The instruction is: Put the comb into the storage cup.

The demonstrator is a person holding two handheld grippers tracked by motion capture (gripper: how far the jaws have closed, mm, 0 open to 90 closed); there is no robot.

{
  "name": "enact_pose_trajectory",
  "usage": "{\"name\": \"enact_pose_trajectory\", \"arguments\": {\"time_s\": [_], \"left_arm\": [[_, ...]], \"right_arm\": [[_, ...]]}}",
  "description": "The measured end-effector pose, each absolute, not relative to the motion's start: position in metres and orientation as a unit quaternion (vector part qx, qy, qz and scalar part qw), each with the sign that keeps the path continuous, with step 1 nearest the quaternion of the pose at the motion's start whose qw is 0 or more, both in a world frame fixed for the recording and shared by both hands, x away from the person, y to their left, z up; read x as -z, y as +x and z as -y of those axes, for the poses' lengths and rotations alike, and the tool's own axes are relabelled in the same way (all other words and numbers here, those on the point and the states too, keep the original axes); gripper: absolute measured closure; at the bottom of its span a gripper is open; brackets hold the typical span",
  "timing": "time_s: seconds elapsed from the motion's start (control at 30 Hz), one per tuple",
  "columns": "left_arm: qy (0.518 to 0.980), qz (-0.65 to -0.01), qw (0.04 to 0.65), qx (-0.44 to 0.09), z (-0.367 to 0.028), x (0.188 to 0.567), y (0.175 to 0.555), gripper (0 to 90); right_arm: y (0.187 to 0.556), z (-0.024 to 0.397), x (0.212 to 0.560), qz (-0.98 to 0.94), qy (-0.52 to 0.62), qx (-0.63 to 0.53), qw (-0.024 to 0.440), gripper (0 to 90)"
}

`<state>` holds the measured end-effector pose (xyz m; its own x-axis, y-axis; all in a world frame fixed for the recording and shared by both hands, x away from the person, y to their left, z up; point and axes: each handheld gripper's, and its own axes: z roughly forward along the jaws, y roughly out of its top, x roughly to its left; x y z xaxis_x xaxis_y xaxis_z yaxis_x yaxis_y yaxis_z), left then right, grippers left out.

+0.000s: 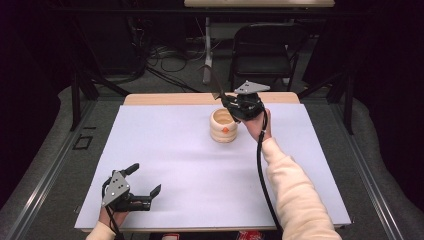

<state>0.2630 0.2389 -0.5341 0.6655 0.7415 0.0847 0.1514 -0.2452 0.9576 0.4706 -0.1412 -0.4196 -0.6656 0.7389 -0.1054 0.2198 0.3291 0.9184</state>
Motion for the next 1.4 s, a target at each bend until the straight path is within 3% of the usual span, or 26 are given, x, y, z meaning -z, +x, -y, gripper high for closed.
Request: {"name": "enact_pose_trajectory", "arguments": {"time_s": [1.4], "left_arm": [[0.739, -0.3, 0.537, -0.277, -0.239, 0.534, 0.263, 0.2]], "right_arm": [[0.489, 0.126, 0.428, -0.764, 0.298, -0.501, 0.277, 72.3]]}}
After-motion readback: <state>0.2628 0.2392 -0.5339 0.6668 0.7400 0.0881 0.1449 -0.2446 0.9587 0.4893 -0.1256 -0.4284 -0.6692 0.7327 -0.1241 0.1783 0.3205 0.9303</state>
